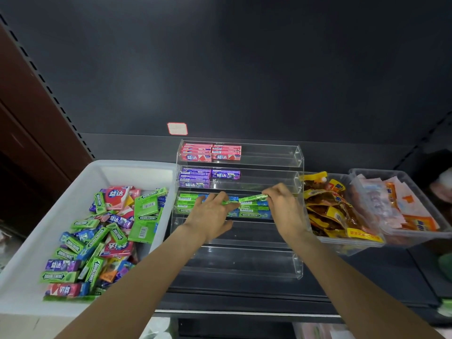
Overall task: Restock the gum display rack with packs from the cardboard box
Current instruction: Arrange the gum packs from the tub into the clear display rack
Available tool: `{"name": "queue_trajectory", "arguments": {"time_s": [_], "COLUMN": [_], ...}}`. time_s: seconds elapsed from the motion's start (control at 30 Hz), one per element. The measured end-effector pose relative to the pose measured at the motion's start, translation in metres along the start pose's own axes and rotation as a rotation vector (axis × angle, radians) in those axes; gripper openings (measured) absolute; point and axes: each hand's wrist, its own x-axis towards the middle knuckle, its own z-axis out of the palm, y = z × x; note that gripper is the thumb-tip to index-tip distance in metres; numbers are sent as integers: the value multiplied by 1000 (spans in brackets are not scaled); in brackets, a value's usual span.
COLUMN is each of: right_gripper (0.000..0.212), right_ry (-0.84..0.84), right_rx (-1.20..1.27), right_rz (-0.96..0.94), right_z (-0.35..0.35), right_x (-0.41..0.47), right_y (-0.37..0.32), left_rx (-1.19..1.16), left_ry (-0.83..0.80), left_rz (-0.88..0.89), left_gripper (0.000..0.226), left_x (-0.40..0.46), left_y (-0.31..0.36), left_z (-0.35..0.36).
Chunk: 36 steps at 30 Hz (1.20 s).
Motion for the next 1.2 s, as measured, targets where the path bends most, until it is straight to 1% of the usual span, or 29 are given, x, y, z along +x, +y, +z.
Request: {"name": "queue_trajectory", "arguments": {"time_s": [0.17, 0.3, 0.4, 0.53, 0.63, 0.8, 0.93, 1.1, 1.2], "right_gripper": [37, 31, 26, 27, 31, 32, 34, 33, 26], "right_ry": [-21, -53, -70, -89, -42, -3, -71, -113, -119], "right_rx": [-42, 16, 39, -26, -118, -210, -232, -176, -109], "right_rz": [7, 55, 58, 29, -2, -24, -17, -30, -59], "right_z": [1, 0, -4, -5, 0, 0, 1, 2, 0], "right_x": [0, 3, 5, 6, 5, 0, -2, -2, -1], "right_y": [0, -2, -2, 3, 7, 8, 11, 9, 6], "left_rx": [18, 25, 6, 9, 57, 108, 106, 57, -8], "left_ry": [-7, 59, 70, 70, 67, 67, 67, 60, 67], "left_rz": [3, 54, 90, 88, 111, 129, 131, 122, 95], "left_gripper": [53, 51, 52, 49, 49, 51, 55, 56, 51], "left_x": [0, 5, 14, 22, 23, 23, 22, 24, 23], "left_y": [0, 11, 24, 28, 25, 24, 22, 21, 19], "left_z": [-1, -3, -4, -6, -8, -8, -5, -5, -5]}}
